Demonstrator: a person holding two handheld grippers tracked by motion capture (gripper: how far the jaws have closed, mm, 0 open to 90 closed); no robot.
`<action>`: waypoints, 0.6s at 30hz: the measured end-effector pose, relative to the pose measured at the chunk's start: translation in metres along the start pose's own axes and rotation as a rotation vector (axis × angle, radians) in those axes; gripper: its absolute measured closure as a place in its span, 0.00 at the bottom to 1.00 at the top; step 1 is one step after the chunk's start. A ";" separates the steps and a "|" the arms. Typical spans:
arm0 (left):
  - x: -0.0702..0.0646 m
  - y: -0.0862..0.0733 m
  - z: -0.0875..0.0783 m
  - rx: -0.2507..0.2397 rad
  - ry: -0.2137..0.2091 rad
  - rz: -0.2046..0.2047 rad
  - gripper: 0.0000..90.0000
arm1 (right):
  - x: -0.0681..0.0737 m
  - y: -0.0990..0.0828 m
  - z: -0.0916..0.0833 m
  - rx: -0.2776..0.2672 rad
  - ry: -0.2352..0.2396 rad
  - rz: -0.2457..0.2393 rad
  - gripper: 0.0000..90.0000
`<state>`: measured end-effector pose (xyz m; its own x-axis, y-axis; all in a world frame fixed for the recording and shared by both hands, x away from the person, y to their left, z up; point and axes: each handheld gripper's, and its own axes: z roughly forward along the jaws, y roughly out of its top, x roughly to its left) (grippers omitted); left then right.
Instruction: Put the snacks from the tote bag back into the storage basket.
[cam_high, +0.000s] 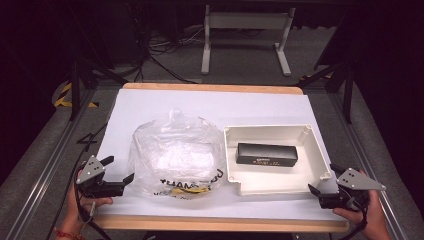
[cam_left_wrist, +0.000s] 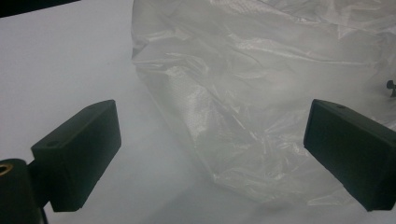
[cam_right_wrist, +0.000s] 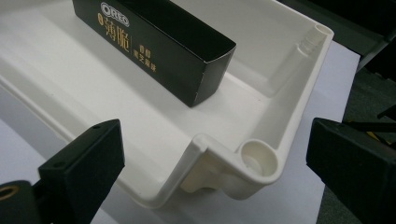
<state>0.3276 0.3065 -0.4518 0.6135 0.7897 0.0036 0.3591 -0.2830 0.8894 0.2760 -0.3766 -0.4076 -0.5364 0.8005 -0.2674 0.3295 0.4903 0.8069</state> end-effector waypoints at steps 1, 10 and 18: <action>0.000 0.000 0.000 -0.001 0.001 0.000 0.06 | 0.000 -0.003 0.001 -0.003 -0.012 0.014 0.05; 0.000 0.000 0.000 0.000 -0.003 0.000 0.05 | -0.002 -0.019 0.006 -0.037 -0.041 0.095 0.05; 0.000 0.000 0.001 -0.001 -0.009 -0.001 0.05 | -0.002 -0.025 0.005 -0.066 -0.063 0.129 0.05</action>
<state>0.3278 0.3063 -0.4525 0.6190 0.7854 -0.0015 0.3590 -0.2812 0.8899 0.2728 -0.3887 -0.4303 -0.4425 0.8763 -0.1904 0.3392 0.3601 0.8691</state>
